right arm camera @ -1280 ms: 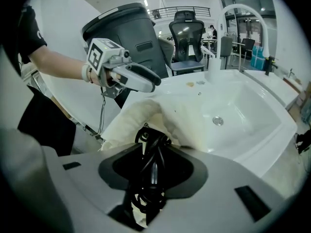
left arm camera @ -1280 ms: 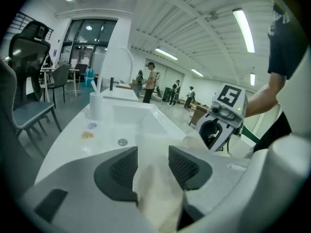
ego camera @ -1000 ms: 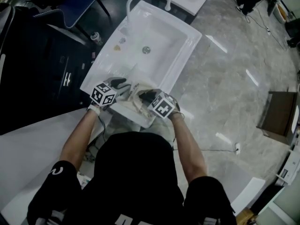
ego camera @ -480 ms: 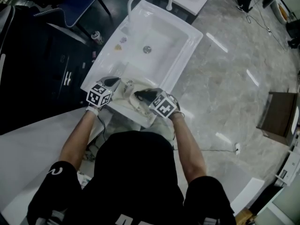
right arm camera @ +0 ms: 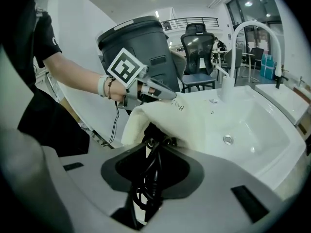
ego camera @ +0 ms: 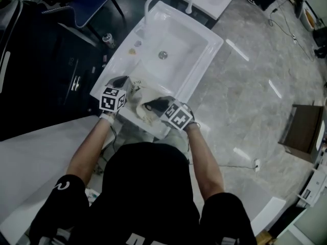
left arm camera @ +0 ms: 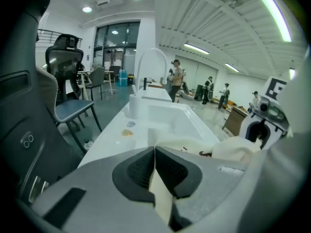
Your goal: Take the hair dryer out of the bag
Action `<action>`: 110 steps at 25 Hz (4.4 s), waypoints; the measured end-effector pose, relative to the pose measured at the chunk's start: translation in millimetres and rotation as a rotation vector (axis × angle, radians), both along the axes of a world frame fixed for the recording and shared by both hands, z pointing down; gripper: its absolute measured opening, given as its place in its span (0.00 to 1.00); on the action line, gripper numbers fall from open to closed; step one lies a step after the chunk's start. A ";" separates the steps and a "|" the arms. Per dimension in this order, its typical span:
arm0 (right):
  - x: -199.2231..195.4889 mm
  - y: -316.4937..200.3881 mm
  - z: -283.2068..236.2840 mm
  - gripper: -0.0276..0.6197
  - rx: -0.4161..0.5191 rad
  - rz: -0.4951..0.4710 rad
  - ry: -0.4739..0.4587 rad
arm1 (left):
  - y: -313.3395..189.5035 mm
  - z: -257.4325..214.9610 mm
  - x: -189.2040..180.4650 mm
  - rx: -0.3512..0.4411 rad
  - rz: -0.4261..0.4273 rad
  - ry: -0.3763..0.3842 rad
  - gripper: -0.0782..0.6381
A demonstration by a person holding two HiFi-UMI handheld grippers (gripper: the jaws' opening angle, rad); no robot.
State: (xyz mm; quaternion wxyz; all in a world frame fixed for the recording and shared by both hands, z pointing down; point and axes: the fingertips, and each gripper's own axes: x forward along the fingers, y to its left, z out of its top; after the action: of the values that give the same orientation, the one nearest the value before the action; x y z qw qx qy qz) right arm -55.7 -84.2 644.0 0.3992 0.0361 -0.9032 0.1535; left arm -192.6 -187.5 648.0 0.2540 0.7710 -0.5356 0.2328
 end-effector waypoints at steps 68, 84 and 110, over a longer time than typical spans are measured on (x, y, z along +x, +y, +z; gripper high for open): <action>40.6 28.4 82.5 0.33 -0.141 0.126 0.205 | -5.6 49.6 -13.6 -0.131 -0.067 0.093 0.11; 155.4 37.7 19.1 0.33 -0.043 0.430 0.132 | 9.0 29.8 -13.0 -0.101 -0.034 0.074 0.14; -81.9 -46.9 1.0 0.33 0.025 0.101 0.004 | 97.3 -68.9 -79.4 0.212 -0.264 0.148 0.11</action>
State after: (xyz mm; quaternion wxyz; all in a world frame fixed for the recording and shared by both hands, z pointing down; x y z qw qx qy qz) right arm -137.6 -131.1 644.9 0.3924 0.0869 -0.9012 0.1623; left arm -272.0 -90.2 579.1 0.2383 0.7315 -0.6336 0.0820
